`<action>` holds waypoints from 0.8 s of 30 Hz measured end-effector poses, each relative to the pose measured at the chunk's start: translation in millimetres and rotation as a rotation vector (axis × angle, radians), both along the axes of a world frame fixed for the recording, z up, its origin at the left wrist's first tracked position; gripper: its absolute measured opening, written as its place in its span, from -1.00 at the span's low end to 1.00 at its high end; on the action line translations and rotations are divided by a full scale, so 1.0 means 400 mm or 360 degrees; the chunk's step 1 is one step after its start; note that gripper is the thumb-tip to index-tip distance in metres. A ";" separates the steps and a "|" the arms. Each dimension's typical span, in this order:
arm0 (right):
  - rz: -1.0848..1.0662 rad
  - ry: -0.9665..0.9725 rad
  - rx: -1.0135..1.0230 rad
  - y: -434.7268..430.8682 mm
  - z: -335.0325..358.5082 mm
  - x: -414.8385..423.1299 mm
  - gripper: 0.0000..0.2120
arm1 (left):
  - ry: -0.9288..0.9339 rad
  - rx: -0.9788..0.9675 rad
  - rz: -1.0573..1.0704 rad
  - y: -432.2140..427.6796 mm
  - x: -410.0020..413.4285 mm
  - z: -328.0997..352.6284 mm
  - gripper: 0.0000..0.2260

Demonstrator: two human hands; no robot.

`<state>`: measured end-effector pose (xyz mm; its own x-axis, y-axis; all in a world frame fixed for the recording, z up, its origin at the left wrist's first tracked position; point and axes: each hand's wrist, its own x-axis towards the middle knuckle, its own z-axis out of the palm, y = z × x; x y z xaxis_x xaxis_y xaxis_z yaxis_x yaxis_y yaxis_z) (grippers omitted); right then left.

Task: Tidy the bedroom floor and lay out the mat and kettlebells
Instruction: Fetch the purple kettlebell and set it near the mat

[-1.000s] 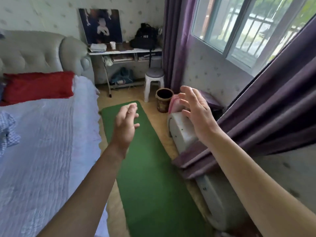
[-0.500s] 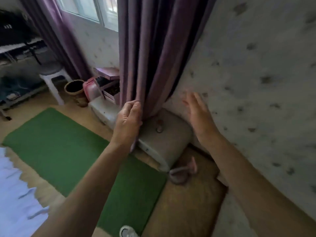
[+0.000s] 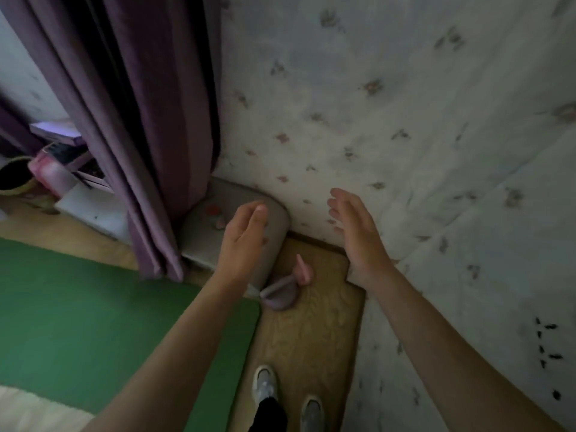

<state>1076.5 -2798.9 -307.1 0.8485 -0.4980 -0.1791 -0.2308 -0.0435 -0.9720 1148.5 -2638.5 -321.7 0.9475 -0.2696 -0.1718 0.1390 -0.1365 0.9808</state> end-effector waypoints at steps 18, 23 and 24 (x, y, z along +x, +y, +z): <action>-0.0062 0.0458 0.0125 -0.033 -0.703 0.343 -0.54 | 0.0449 0.0254 -0.0093 -0.051 0.293 -0.741 -0.77; 0.0003 0.0575 0.0183 -0.033 -0.915 0.352 -0.58 | 0.0600 0.0311 -0.0075 -0.075 0.283 -0.988 -0.68; 0.0022 0.0593 0.0166 -0.037 -0.961 0.357 -0.58 | 0.0616 0.0327 -0.0068 -0.084 0.286 -1.033 -0.70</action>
<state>1219.4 -2813.7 -691.6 0.7222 -0.4498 -0.5255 -0.5689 0.0459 -0.8211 1262.8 -2672.0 -734.9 0.7914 -0.2305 -0.5661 0.4809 -0.3370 0.8094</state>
